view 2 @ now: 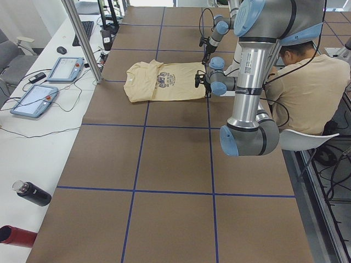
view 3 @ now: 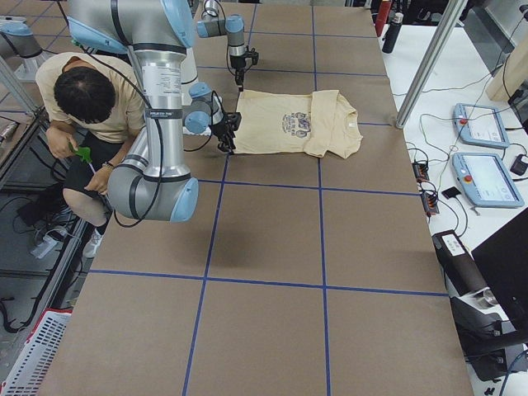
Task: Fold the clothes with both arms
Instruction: 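Grasp both hem corners with the left and right grippers, then lift the hem with both grippers and fold it toward the collar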
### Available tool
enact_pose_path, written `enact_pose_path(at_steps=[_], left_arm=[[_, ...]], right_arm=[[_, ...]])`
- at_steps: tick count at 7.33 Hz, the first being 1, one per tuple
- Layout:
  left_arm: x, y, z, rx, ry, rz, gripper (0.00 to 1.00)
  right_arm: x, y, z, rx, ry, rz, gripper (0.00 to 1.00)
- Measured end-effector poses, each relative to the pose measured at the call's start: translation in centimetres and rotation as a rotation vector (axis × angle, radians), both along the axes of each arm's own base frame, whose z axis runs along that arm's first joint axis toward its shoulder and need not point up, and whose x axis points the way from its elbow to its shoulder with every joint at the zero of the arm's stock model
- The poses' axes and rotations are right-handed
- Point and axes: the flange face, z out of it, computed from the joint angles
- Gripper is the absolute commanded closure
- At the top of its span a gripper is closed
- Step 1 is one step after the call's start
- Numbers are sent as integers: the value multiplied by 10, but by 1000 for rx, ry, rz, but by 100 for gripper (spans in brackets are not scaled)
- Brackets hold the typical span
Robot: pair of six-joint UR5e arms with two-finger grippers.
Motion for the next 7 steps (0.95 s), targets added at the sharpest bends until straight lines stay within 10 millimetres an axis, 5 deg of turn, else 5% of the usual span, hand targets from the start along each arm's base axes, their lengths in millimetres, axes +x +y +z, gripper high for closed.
enact_pose_path(at_steps=[1,2,3,7], left_arm=[[0,0,-1,-3,2,-2,100],[0,0,-1,-5,2,-3,100],[0,0,-1,-6,2,-4,100],[-7,0,-6,-5,16,-6,100]], right_arm=[[-1,0,2,0,5,0,69],[-1,0,3,1,7,1,93],[-1,-1,3,2,7,4,100],[4,-12,-5,2,-10,25,100]])
